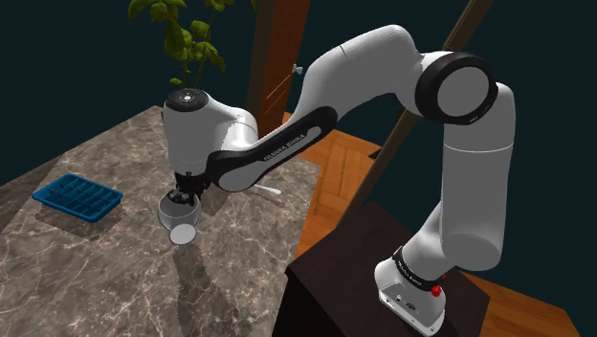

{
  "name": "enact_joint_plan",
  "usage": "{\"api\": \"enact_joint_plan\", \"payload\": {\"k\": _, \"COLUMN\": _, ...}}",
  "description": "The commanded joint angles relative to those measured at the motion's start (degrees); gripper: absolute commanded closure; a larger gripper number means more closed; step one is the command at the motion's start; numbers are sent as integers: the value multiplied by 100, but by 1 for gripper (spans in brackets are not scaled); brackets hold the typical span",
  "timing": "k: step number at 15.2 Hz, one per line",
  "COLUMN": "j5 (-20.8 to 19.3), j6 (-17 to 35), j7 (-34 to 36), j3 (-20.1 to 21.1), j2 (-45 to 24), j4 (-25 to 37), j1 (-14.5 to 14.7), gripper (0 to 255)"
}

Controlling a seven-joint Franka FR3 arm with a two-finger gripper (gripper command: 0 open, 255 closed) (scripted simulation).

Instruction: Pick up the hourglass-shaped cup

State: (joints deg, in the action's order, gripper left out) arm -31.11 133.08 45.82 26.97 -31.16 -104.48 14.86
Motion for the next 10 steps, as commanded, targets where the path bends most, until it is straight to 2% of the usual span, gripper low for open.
{"api": "enact_joint_plan", "payload": {"k": 1, "j5": 79, "j6": -106, "j7": -77, "j3": 47, "j2": 92, "j4": 30, "j1": -41, "gripper": 255}}
{"api": "enact_joint_plan", "payload": {"k": 10, "j5": 337, "j6": -471, "j7": -286, "j3": 202, "j2": 418, "j4": 117, "j1": -142, "gripper": 255}}
